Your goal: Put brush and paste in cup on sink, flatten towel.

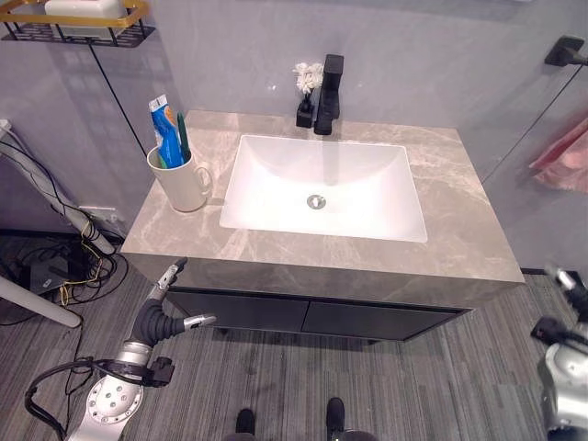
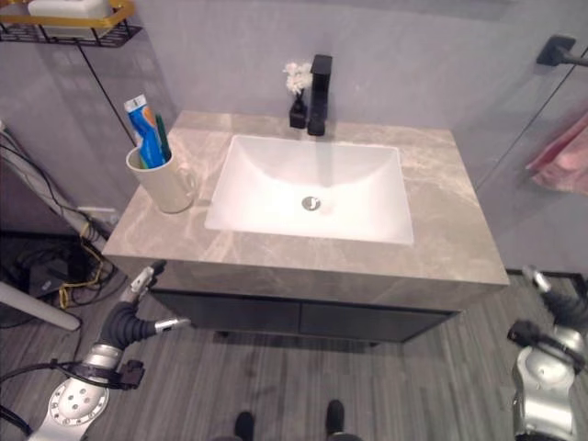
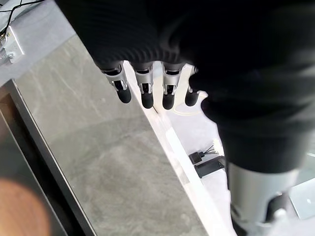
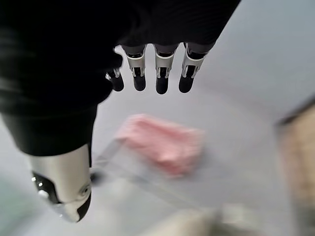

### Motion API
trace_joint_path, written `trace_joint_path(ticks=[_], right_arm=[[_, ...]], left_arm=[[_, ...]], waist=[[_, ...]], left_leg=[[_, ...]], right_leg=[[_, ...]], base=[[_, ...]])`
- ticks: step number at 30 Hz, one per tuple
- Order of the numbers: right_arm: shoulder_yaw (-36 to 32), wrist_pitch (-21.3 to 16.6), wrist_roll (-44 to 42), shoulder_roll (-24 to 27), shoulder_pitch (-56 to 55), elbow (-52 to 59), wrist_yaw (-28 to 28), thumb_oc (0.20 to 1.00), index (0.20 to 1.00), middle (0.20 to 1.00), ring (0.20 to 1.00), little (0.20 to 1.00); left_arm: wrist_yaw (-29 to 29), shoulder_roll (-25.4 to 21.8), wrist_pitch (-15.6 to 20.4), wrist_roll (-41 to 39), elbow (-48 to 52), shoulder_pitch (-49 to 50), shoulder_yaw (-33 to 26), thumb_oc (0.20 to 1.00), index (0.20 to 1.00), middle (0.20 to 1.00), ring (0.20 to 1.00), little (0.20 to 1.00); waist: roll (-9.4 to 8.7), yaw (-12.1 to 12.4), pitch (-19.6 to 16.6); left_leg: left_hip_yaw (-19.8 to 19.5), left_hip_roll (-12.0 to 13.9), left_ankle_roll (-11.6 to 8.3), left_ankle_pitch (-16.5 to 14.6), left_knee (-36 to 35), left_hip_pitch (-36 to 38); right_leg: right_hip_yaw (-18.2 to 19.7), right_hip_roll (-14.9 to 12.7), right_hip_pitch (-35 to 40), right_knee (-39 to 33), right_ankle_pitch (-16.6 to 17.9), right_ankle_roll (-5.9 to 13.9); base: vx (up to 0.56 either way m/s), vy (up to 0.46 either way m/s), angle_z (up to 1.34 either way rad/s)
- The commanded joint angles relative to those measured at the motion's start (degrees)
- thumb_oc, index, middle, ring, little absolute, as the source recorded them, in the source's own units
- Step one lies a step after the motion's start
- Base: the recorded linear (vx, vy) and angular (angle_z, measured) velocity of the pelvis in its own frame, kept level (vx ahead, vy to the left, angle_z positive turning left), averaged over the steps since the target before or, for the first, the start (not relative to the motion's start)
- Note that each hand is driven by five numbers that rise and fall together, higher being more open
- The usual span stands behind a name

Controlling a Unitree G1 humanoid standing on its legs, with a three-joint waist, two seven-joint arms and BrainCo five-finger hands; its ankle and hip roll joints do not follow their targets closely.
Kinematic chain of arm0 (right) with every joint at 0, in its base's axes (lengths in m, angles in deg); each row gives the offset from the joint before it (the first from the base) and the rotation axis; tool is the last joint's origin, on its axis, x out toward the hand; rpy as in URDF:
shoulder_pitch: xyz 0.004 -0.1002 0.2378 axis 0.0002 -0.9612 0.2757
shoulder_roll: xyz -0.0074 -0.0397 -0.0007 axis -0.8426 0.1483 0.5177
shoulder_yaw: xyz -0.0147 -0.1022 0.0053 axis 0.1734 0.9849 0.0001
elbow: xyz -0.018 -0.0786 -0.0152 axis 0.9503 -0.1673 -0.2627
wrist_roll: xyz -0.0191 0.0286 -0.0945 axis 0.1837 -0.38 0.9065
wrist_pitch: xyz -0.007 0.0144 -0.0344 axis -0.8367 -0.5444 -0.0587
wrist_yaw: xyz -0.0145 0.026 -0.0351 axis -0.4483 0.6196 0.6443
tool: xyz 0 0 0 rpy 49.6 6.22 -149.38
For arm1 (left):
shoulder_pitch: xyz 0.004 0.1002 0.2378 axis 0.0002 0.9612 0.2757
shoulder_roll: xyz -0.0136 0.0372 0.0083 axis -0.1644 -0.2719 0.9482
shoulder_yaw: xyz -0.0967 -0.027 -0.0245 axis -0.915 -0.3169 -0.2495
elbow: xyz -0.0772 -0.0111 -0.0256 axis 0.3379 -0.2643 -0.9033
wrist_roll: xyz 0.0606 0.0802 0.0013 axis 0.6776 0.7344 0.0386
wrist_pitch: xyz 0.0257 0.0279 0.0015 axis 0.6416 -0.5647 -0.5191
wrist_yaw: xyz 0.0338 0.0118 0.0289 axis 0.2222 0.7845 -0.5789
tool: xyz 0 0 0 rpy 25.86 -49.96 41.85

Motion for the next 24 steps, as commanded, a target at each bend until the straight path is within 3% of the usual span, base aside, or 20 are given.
trace_joint_path(ticks=[1, 4, 6, 7, 8, 10, 11, 13, 19, 20, 22, 24], right_arm=[[-3.02, -0.8, -2.08, 1.74, 3.44, -4.63, -1.92, 1.0, 1.0, 1.0, 1.0, 1.0], [-1.63, -0.39, -10.59, -0.53, 3.77, -17.88, 0.27, 1.0, 1.0, 1.0, 1.0, 1.0], [-2.0, -2.15, -25.57, -3.42, 5.86, -30.51, 4.26, 1.0, 1.0, 1.0, 1.0, 1.0], [-0.89, -0.89, -29.53, -3.31, 7.07, -37.03, 8.43, 1.0, 1.0, 1.0, 1.0, 1.0], [-0.81, -1.02, -29.69, -3.16, 7.23, -37.36, 8.66, 1.0, 1.0, 1.0, 1.0, 1.0], [0.06, 2.18, -33.47, -3.81, 10.4, -50.22, 10.09, 1.0, 1.0, 1.0, 1.0, 1.0], [2.31, 6.08, -30.98, -4.56, 12.92, -59.35, 11.08, 1.0, 1.0, 1.0, 1.0, 1.0], [7.32, 9.95, -22.64, -5.31, 15.22, -65.69, 12.39, 1.0, 1.0, 1.0, 1.0, 1.0], [14.69, 8.87, -13.6, -11.11, 16.52, -60.55, 11.13, 1.0, 1.0, 1.0, 1.0, 1.0], [21.75, 8.7, -6.99, -13.58, 16.61, -56.73, 12.66, 1.0, 1.0, 1.0, 1.0, 1.0], [21.99, 8.58, -6.3, -13.53, 16.5, -56.18, 12.56, 1.0, 1.0, 1.0, 1.0, 1.0], [27.58, 9.36, 1.47, -13.7, 16.18, -54.2, 13.94, 1.0, 1.0, 1.0, 1.0, 1.0]], left_arm=[[-0.31, -2.19, 1.56, 0.93, 2.2, 0.05, -2.48, 1.0, 1.0, 1.0, 1.0, 1.0], [-0.32, -2.28, 1.49, -0.29, 2.55, 0.27, -3.09, 1.0, 1.0, 1.0, 1.0, 1.0], [0.01, -2.23, 1.06, -1.57, 2.91, 0.17, -2.98, 1.0, 1.0, 1.0, 1.0, 1.0], [0.67, -2.63, 0.73, -2.07, 3.33, 0.11, -3.26, 1.0, 1.0, 1.0, 1.0, 1.0], [0.69, -2.59, 0.7, -2.1, 3.37, 0.13, -3.32, 1.0, 1.0, 1.0, 1.0, 1.0], [2.05, -2.55, -0.01, -6.19, 3.93, -0.24, -3.24, 1.0, 1.0, 1.0, 1.0, 1.0], [2.3, -2.83, -0.06, -7.57, 4.33, -1.4, -3.31, 1.0, 1.0, 1.0, 1.0, 1.0], [3.42, -2.72, 0.19, -10.09, 5.83, -3.05, -3.28, 1.0, 1.0, 1.0, 1.0, 1.0], [0.62, 0.91, 0.48, -15.94, 6.99, -6.95, -4.43, 1.0, 1.0, 1.0, 1.0, 1.0], [-0.1, 1.78, 1.25, -19.69, 7.21, -9.16, -5.33, 1.0, 1.0, 1.0, 1.0, 1.0], [-0.16, 1.77, 1.29, -19.41, 7.09, -9.45, -5.64, 1.0, 1.0, 1.0, 1.0, 1.0], [0.02, 1.86, 1.31, -21.39, 7.76, -10.65, -6.56, 1.0, 1.0, 1.0, 1.0, 1.0]], waist=[[-2.28, 0.69, -1.17], [-2.42, 1.15, -0.91], [-2.58, 1.57, -0.84], [-2.78, 2.07, -0.66], [-2.77, 2.01, -0.65], [-2.76, 3.31, -0.63], [-2.48, 4.6, -0.62], [-2.16, 5.8, -0.45], [-1.81, 5.45, -0.16], [-1.48, 5.35, 0.16], [-1.49, 5.0, 0.05], [-1.32, 4.83, 0.02]], left_leg=[[-1.52, 0.51, 1.22, -1.96, 0.19, -1.38], [-2.21, 0.35, 1.1, -1.88, 0.19, -1.64], [-2.63, 0.43, 0.88, -2.26, 0.19, -1.43], [-2.85, 0.28, 0.85, -1.78, 0.19, -1.76], [-2.86, 0.26, 0.86, -1.76, 0.19, -1.78], [-3.36, 0.15, 0.7, -1.63, 0.19, -2.06], [-3.78, 0.1, 0.64, -1.62, 0.19, -2.07], [-4.11, 0.15, 0.52, -1.89, 0.19, -1.96], [-3.88, 0.19, 0.41, -1.23, 0.19, -2.23], [-3.72, 0.36, 0.23, -1.19, 0.19, -2.08], [-3.75, 0.27, 0.23, -0.88, 0.19, -2.44], [-3.77, 0.28, 0.14, -0.76, 0.19, -2.65]], right_leg=[[-0.93, -4.06, 2.4, 0.38, -0.49, 3.01], [-1.56, -4.11, 2.68, 0.38, -0.52, 2.99], [-2.1, -4.01, 3.18, 0.38, -0.89, 3.01], [-2.32, -4.12, 3.03, 0.38, -0.63, 2.95], [-2.33, -4.14, 3.01, 0.38, -0.63, 2.96], [-2.91, -4.17, 3.16, 0.38, -0.79, 2.9], [-3.52, -4.2, 3.52, 0.38, -0.96, 2.91], [-4.18, -4.21, 4.02, 0.38, -1.33, 2.94], [-4.22, -4.28, 3.69, 0.38, -1.05, 2.68], [-4.16, -4.16, 3.89, 0.38, -1.14, 2.5], [-4.19, -4.25, 3.58, 0.38, -0.92, 2.47], [-4.26, -4.27, 3.44, 0.38, -0.86, 2.38]], base=[[0.0, 0.0, 0.0], [0.0, -0.005, 0.04], [0.01, -0.011, 0.04], [0.0, -0.009, 0.08], [-0.02, -0.015, 0.08], [0.01, -0.023, 0.07], [0.01, -0.022, 0.12], [0.02, -0.016, 0.22], [-0.01, 0.0, 0.14], [0.0, 0.0, 0.0], [0.0, 0.0, 0.0], [0.0, 0.0, 0.0]])
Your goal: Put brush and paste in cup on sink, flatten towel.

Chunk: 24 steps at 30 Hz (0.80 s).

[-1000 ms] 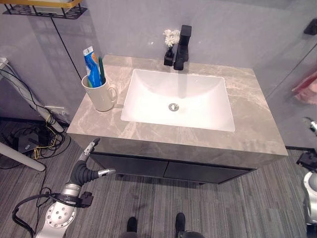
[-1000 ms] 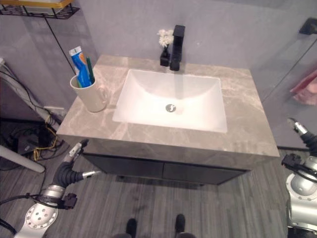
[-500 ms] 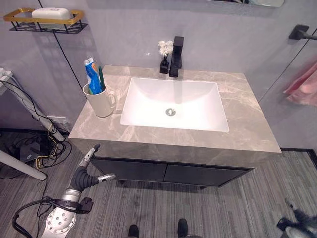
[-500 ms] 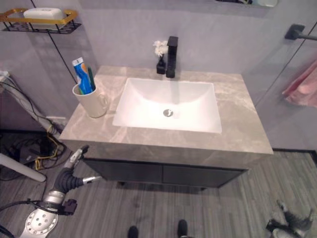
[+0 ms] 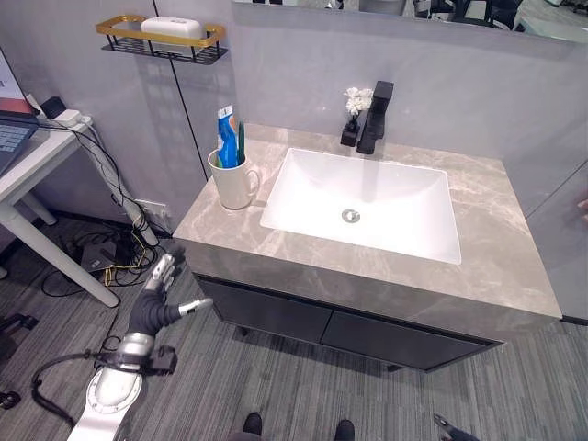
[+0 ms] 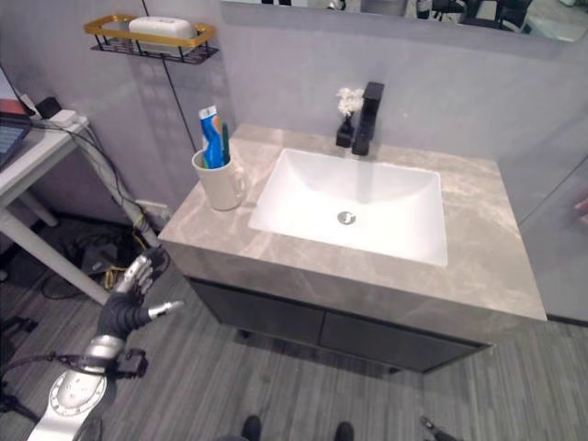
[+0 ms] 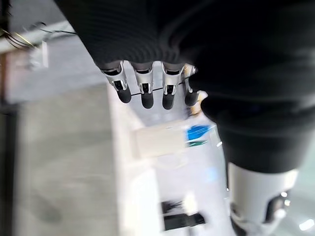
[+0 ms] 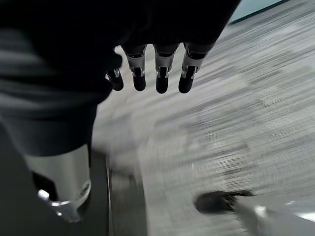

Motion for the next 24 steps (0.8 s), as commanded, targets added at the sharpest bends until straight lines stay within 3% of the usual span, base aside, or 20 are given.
trace_joint_path(ticks=[1, 2, 3, 11, 24], right_arm=[[5.36, 0.78, 14.11, 1.12, 2.73, 0.02, 1.02, 1.0, 1.0, 1.0, 1.0, 1.0], [5.48, 0.98, 14.95, 1.25, 2.75, 0.07, 0.74, 1.0, 1.0, 1.0, 1.0, 1.0], [5.81, 1.51, 16.21, 1.29, 3.13, -0.33, 0.6, 1.0, 1.0, 1.0, 1.0, 1.0], [15.14, 2.5, 28.37, 1.33, 3.34, 3.05, 4.03, 1.0, 1.0, 1.0, 1.0, 1.0], [17.52, 2.95, 29.08, 2.52, 4.75, 4.35, 4.35, 1.0, 1.0, 1.0, 1.0, 1.0]], left_arm=[[-0.99, -0.75, 3.05, -6.57, 5.5, -2.82, -5.95, 0.598, 0.598, 0.598, 0.598, 0.598], [-1.02, -0.57, 2.71, -7.56, 5.19, -3.03, -6.09, 0.545, 0.545, 0.545, 0.545, 0.545], [-1.49, -0.76, 2.35, -8.86, 4.86, -3.83, -6.15, 0.203, 0.203, 0.203, 0.203, 0.203], [-1.31, -6.08, 0.14, -14.58, 0.34, -8.33, -6.86, 0.2, 0.2, 0.2, 0.2, 0.2], [-3.7, -12.7, -1.18, -17.95, -11.35, -17.62, -3.56, 0.2, 0.2, 0.2, 0.2, 0.2]], waist=[[-1.72, -1.06, 1.59], [-1.62, -1.13, 1.57], [-1.32, -1.19, 1.56], [0.15, -2.13, 2.42], [0.61, -4.12, 3.97]], left_leg=[[0.21, 0.31, 0.27, -1.55, 0.18, -1.61], [0.22, 0.3, 0.29, -1.52, 0.18, -1.62], [0.33, 0.31, 0.26, -1.44, 0.18, -1.65], [1.03, 0.21, -0.01, -0.47, 0.18, -3.38], [1.7, 0.36, -0.49, 0.58, 0.18, -6.9]], right_leg=[[-0.84, -4.12, 2.38, 0.51, -0.7, 2.52], [-0.83, -4.12, 2.35, 0.51, -0.66, 2.51], [-0.8, -4.18, 2.26, 0.51, -0.59, 2.56], [-0.25, -4.34, 0.2, 0.51, 0.21, 2.85], [0.88, -4.03, -4.34, 0.51, 1.01, 3.21]], base=[[0.0, 0.0, 0.0], [0.0, 0.0, 0.0], [0.0, 0.0, 0.0], [-0.01, 0.007, -0.05], [0.0, 0.004, -0.05]])
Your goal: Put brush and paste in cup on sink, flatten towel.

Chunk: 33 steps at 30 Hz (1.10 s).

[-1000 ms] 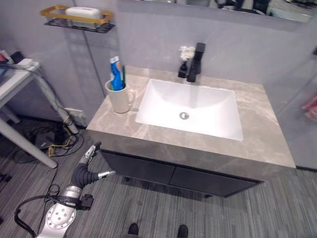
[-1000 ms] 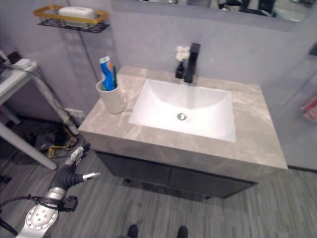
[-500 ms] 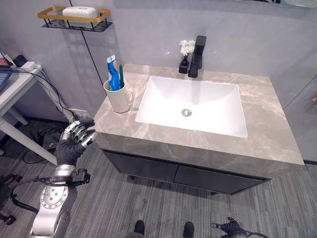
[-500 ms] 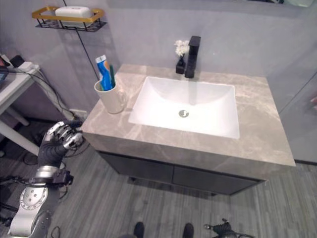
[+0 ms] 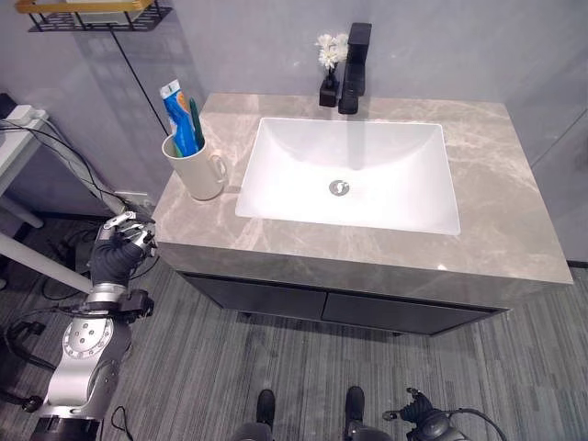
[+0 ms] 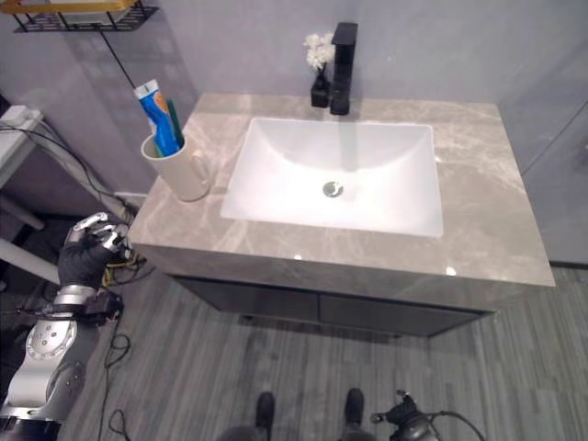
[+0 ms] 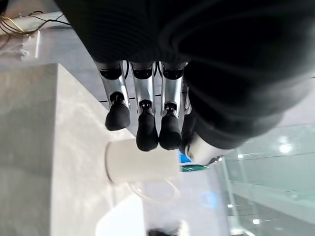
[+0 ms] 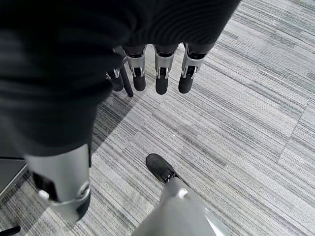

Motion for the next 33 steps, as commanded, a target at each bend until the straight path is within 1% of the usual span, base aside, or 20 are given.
trace_joint_path(ticks=[1, 3, 7, 18, 28, 32, 33], right_arm=[[2.35, 0.49, 0.79, 0.56, 2.02, 0.62, 0.1, 1.0, 1.0, 1.0, 1.0, 1.0], [2.7, 0.48, 0.63, 0.97, 2.37, 0.72, 0.17, 1.0, 1.0, 1.0, 1.0, 1.0], [3.5, 0.66, -0.04, 0.83, 3.09, 0.62, -0.11, 1.0, 1.0, 1.0, 1.0, 1.0], [5.41, 0.54, -1.76, 0.83, 5.07, 2.42, -0.75, 1.0, 1.0, 1.0, 1.0, 1.0], [5.7, 0.44, -2.9, 0.89, 5.02, 2.96, -1.38, 1.0, 1.0, 1.0, 1.0, 1.0], [5.84, 0.68, -3.5, 0.81, 4.85, 2.81, -1.84, 1.0, 1.0, 1.0, 1.0, 1.0], [5.78, 0.68, -3.5, 0.8, 4.87, 2.81, -1.84, 1.0, 1.0, 1.0, 1.0, 1.0]], left_arm=[[-1.1, -5.25, 1.35, -1.96, -0.38, -4.87, 1.03, 0.2, 0.2, 0.2, 0.2, 0.2], [-0.81, -6.46, 1.25, -3.33, -2.7, -6.33, 2.06, 0.2, 0.2, 0.2, 0.2, 0.2], [-2.37, -6.18, 1.24, -3.6, -7.07, -10.48, 4.42, 0.2, 0.2, 0.2, 0.2, 0.2], [-2.84, -7.73, 0.75, -4.0, -13.14, -18.59, 9.89, 0.2, 0.2, 0.2, 0.2, 0.2], [-5.02, -6.87, 1.0, -3.36, -17.71, -24.07, 11.61, 0.2, 0.2, 0.2, 0.2, 0.2], [-7.24, -5.44, 1.13, -4.28, -22.48, -30.4, 13.73, 0.2, 0.2, 0.2, 0.2, 0.2], [-7.23, -5.44, 1.16, -4.3, -22.56, -30.53, 13.82, 0.2, 0.2, 0.2, 0.2, 0.2]], waist=[[-2.36, -1.14, 0.77], [-2.31, -1.56, 1.14], [-2.51, -2.13, 1.45], [-3.02, -3.17, 2.46], [-3.4, -3.91, 3.12], [-3.61, -4.63, 3.62], [-3.62, -4.58, 3.64]], left_leg=[[-0.79, -0.14, 0.1, -0.01, 0.17, -2.06], [-0.66, -0.15, 0.03, 0.23, 0.17, -2.61], [-0.36, 0.0, -0.11, 0.35, 0.17, -3.42], [0.2, 0.35, -0.46, 0.52, 0.17, -4.99], [0.65, 0.72, -0.88, 0.68, 0.17, -5.84], [0.64, 0.97, -0.96, 0.68, 0.17, -6.18], [0.64, 0.97, -0.96, 0.69, 0.17, -6.19]], right_leg=[[-0.82, -4.59, 1.75, 0.5, -0.06, 3.68], [-0.55, -4.59, 1.06, 0.5, 0.15, 3.77], [-0.41, -4.61, 0.17, 0.5, 0.3, 3.87], [0.09, -4.38, -1.91, 0.5, 0.65, 4.02], [-0.18, -4.22, -2.75, 0.5, 0.68, 4.09], [-0.36, -4.1, -3.16, 0.5, 0.73, 4.13], [-0.36, -4.1, -3.17, 0.5, 0.73, 4.12]], base=[[0.01, 0.019, -0.05], [0.0, 0.0, 0.0], [0.03, 0.011, -0.03], [0.01, 0.003, -0.02], [0.01, -0.002, -0.03], [0.0, 0.0, 0.0], [0.0, 0.0, 0.0]])
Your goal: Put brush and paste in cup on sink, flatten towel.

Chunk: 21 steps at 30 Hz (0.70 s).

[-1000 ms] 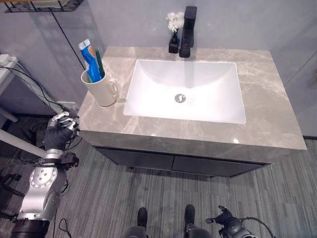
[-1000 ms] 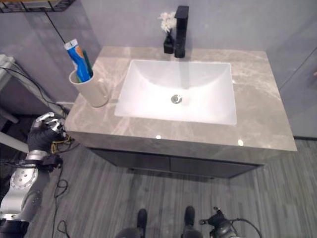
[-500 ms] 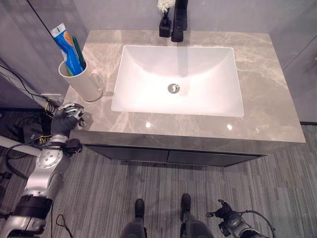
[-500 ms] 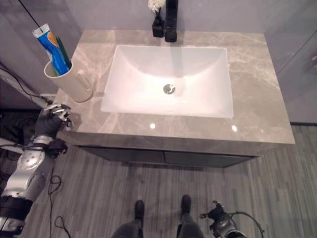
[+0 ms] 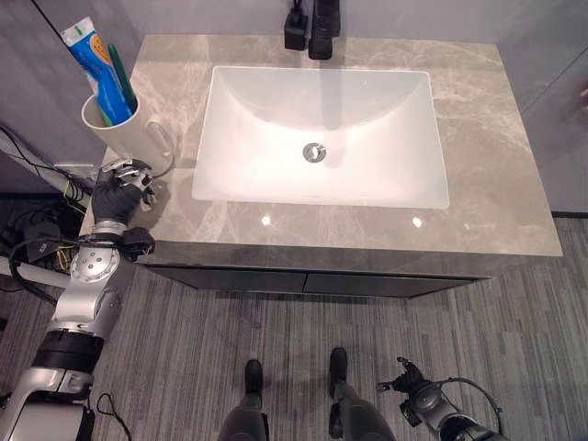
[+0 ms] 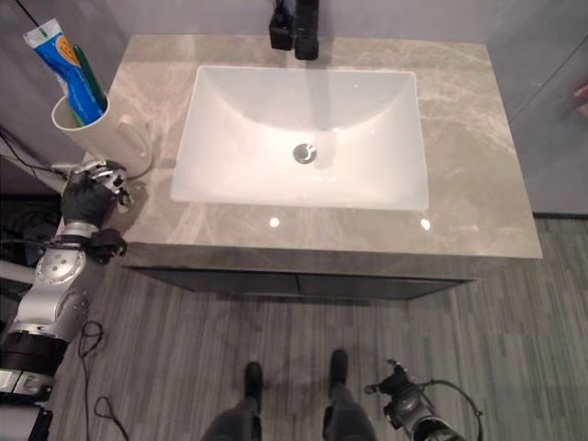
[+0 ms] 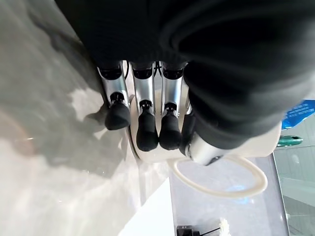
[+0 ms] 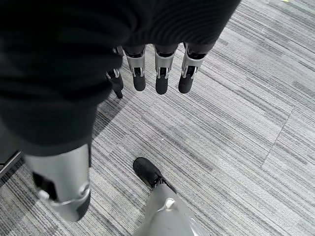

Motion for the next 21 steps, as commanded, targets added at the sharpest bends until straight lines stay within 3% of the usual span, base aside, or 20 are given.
trace_joint_path(ticks=[1, 14, 21], right_arm=[[1.99, 0.33, -2.67, 0.08, 0.43, 0.66, -1.46, 1.0, 1.0, 1.0, 1.0, 1.0], [4.15, -0.55, -5.02, 0.21, 0.48, 3.48, -2.25, 1.0, 1.0, 1.0, 1.0, 1.0], [4.48, -0.73, -5.39, 0.29, 0.69, 2.92, -2.35, 1.0, 1.0, 1.0, 1.0, 1.0]], left_arm=[[-1.82, -1.35, 1.29, -1.28, -4.46, -4.51, 2.28, 0.2, 0.2, 0.2, 0.2, 0.2], [-5.68, -3.16, 0.52, 1.58, -21.13, -23.06, 8.38, 0.2, 0.2, 0.2, 0.2, 0.2], [-6.03, -4.29, 0.53, 1.84, -25.1, -28.13, 10.23, 0.2, 0.2, 0.2, 0.2, 0.2]], waist=[[-1.39, -1.36, 0.17], [-2.3, -3.52, 0.87], [-2.4, -3.99, 1.03]], left_leg=[[-0.72, 0.21, -0.32, 0.28, 0.18, -1.12], [0.29, 0.68, -0.53, 0.43, 0.18, -2.72], [0.42, 0.74, -0.54, 0.54, 0.18, -3.57]], right_leg=[[-1.67, -4.96, 2.75, 0.48, -0.01, 4.62], [-1.39, -4.81, 0.55, 0.48, 0.66, 5.17], [-1.15, -4.75, -0.52, 0.48, 1.06, 5.31]], base=[[0.0, 0.0, 0.0], [0.0, 0.001, -0.01], [0.0, 0.001, 0.0]])
